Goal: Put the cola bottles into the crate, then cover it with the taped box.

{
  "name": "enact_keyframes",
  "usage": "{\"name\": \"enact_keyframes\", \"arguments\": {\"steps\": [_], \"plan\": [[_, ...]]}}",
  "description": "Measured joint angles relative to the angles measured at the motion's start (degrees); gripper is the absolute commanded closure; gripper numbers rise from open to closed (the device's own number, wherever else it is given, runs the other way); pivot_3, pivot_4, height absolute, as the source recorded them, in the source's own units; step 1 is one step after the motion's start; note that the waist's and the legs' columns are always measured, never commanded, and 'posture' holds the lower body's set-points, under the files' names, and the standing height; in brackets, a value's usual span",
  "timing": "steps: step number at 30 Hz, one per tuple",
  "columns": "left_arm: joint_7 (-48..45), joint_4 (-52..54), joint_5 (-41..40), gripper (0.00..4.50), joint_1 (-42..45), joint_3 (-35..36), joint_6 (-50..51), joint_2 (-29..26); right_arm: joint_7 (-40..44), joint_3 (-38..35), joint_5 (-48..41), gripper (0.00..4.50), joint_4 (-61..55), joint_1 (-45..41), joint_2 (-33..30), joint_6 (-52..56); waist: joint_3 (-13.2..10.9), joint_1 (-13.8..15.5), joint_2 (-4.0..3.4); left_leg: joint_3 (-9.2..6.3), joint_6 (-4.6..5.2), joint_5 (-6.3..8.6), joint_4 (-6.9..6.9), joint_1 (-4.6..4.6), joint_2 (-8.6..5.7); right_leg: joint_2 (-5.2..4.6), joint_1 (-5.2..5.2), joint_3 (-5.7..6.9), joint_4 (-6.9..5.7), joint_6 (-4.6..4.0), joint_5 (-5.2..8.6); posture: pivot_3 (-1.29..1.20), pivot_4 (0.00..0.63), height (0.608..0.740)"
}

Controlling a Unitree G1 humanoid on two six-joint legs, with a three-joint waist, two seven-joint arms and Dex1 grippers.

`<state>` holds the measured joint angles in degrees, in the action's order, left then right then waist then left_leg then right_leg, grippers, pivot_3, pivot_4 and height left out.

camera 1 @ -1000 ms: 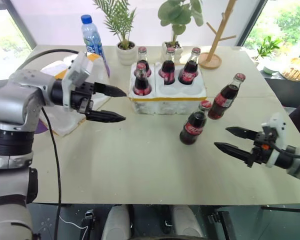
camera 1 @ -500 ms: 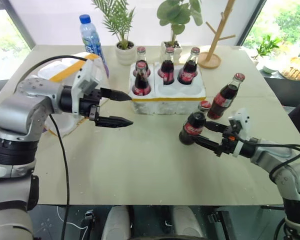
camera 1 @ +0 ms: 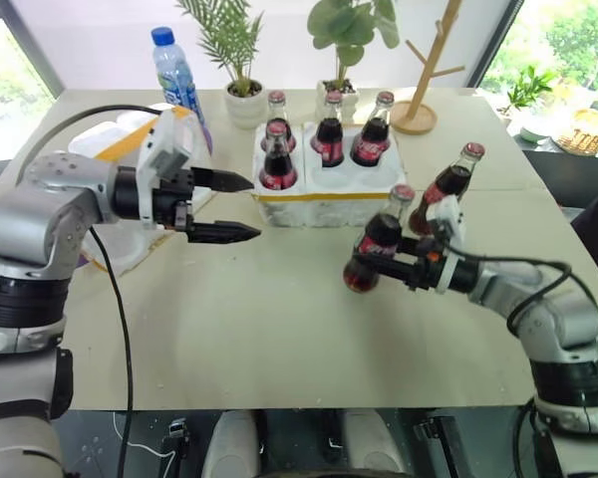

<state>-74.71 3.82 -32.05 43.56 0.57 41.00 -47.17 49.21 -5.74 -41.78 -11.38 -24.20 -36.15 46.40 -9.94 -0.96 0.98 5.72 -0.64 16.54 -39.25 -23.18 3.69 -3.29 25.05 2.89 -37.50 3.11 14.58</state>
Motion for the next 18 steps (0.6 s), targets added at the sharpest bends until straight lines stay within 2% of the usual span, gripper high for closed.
{"name": "enact_keyframes", "arguments": {"steps": [3, 6, 14, 18], "plan": [[0.68, -1.13, -0.20, 0.00, 0.55, 0.77, -0.09, -0.07, 0.14, -0.11, -0.41, 1.66, 4.37, -14.88, 0.84, 0.34, -0.02, -0.09, -0.01, 0.11, -0.02, -0.02, 0.00, 0.01, 0.01, 0.07, 0.15, -0.12, -0.17, -0.03, -0.01, 0.00, 0.150, 0.740], [1.69, -1.69, -0.27, 0.00, 1.06, 1.13, -0.40, 0.04, -0.97, 1.32, 3.40, 1.66, 12.66, -25.46, 3.05, -3.07, -0.01, 0.30, 0.00, 0.12, -0.02, -0.02, 0.04, -0.04, 0.03, 0.10, 0.17, -0.11, -0.18, -0.05, 0.01, 0.00, 0.150, 0.740], [3.83, -1.57, -0.60, 0.00, 0.54, 1.97, -1.37, 0.22, -3.03, 10.03, 19.28, 1.66, 37.46, -36.20, 10.74, -17.22, 0.00, 0.01, 0.01, 0.25, -0.21, -0.12, 0.02, -0.29, -0.02, -0.01, 0.35, -0.16, 0.00, 0.00, -0.01, 0.00, 0.150, 0.740], [4.61, -1.17, -1.09, 0.00, -0.82, 2.79, -1.47, 0.11, -5.35, 11.21, 24.86, 1.66, 46.84, -37.00, 13.69, -22.77, -0.02, 0.10, -0.01, 0.26, -0.25, -0.14, 0.04, -0.29, 0.00, 0.00, 0.37, -0.15, -0.04, -0.01, -0.01, 0.00, 0.150, 0.740]]}}
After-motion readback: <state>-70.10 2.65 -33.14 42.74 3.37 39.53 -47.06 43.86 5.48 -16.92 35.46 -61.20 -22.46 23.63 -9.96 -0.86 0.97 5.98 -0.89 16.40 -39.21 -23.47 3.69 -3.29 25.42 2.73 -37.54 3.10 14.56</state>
